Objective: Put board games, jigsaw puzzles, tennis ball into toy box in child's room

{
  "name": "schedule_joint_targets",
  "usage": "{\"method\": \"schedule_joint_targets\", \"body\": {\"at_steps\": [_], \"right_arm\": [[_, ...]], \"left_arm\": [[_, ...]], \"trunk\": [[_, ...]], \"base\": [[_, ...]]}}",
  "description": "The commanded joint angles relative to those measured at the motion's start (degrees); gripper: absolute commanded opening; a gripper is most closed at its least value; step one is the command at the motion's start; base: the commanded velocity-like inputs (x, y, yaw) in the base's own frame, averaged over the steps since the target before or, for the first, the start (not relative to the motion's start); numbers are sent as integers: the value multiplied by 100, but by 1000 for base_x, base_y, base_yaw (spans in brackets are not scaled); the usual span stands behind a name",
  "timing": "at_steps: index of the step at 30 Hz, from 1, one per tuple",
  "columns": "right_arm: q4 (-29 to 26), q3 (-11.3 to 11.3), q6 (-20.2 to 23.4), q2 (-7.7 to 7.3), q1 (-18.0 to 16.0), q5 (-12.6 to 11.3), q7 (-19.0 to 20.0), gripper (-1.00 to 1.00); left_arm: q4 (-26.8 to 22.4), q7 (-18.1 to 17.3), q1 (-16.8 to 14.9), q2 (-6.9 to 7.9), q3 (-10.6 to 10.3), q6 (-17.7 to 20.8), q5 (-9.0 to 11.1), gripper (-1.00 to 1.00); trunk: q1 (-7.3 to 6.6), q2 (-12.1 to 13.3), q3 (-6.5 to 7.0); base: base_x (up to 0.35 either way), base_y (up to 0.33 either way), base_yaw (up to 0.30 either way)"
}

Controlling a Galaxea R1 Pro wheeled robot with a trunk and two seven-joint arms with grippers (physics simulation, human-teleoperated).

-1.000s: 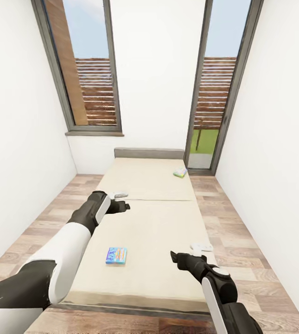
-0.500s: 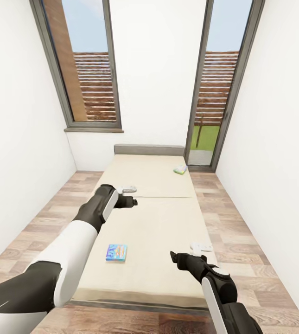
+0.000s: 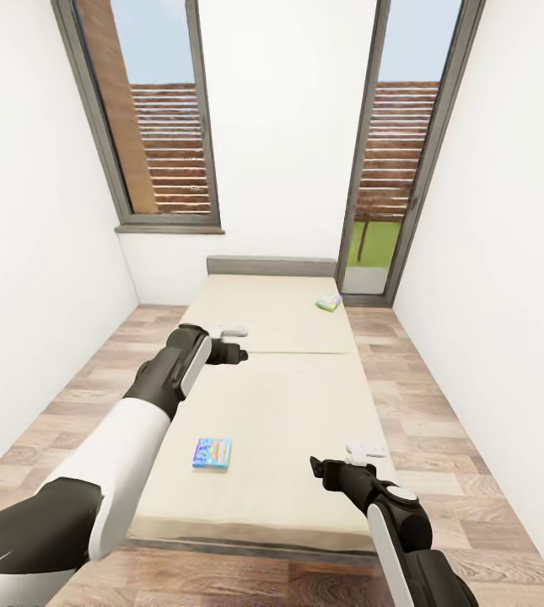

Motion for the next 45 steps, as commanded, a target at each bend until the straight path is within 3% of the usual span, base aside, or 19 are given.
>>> {"method": "schedule_joint_targets", "body": {"at_steps": [1,6,7,15,25,45], "right_arm": [[-7,1,25,3,-5,-47,-26,100],[-13,7,27,6,-5,-47,-26,100],[-35,10,33,9,-5,-49,-26,100],[-187,15,250,54,-8,-55,-7,100],[-386,15,521,96,-11,-57,9,100],[-411,13,571,118,-8,-56,9,100]], "left_arm": [[-5,-1,3,52,0,5,63,100],[-9,-452,39,281,36,-61,63,100],[-11,-676,47,359,38,-73,54,100],[-78,-1375,55,643,27,-45,40,100],[-93,-1512,78,738,-11,-37,9,100],[-26,-1530,252,733,-31,-69,19,100]], "trunk": [[3,-12,-21],[3,-12,-68],[3,-12,-77],[3,-12,-151],[3,-12,-240],[3,-12,-374]], "base": [[0,0,0],[0,0,0],[0,0,0],[0,0,0],[0,0,0],[102,35,0]]}}
